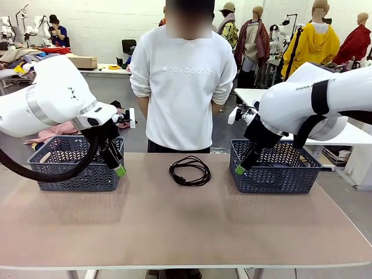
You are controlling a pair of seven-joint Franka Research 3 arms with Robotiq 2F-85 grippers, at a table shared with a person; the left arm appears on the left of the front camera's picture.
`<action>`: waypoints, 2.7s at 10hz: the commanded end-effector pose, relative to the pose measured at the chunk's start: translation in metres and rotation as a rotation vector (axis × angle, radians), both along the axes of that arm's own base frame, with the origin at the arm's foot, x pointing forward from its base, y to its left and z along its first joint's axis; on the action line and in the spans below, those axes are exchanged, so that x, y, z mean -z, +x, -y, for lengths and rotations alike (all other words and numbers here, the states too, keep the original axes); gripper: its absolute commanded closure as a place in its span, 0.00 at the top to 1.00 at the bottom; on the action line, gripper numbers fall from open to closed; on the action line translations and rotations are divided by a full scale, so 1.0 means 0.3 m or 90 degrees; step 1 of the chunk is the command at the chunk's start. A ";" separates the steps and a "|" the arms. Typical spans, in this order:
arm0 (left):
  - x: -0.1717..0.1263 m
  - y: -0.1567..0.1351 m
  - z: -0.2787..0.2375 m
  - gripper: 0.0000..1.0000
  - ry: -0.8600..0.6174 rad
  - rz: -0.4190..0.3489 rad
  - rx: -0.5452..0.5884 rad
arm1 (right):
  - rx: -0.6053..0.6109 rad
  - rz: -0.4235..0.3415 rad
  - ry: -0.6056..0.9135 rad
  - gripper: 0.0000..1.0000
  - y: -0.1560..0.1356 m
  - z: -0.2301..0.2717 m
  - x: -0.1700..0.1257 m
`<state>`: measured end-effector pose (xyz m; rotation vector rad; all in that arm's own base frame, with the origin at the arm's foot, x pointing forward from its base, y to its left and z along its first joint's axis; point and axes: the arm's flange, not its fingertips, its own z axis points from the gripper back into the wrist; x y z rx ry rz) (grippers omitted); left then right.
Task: Organize the cables according to human instructions.
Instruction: Pick up a bundle of cables and place it in the basket indicated by the human.
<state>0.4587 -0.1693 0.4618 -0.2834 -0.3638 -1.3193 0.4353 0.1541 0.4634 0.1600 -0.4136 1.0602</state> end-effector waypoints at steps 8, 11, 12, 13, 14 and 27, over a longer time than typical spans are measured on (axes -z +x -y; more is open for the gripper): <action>-0.007 0.001 -0.006 1.00 -0.001 0.001 -0.002 | -0.011 -0.002 0.005 1.00 -0.008 -0.012 0.007; -0.007 0.001 -0.006 1.00 -0.001 0.001 -0.002 | -0.011 -0.002 0.005 1.00 -0.008 -0.012 0.007; -0.007 0.001 -0.006 1.00 -0.001 0.001 -0.002 | -0.011 -0.002 0.005 1.00 -0.008 -0.012 0.007; -0.007 0.001 -0.006 1.00 -0.001 0.001 -0.002 | -0.011 -0.002 0.005 1.00 -0.008 -0.012 0.007; -0.007 0.001 -0.006 1.00 -0.001 0.001 -0.002 | -0.011 -0.002 0.005 1.00 -0.008 -0.012 0.007; 0.000 0.000 0.000 1.00 0.000 0.000 0.000 | -0.011 -0.002 0.005 1.00 -0.008 -0.012 0.007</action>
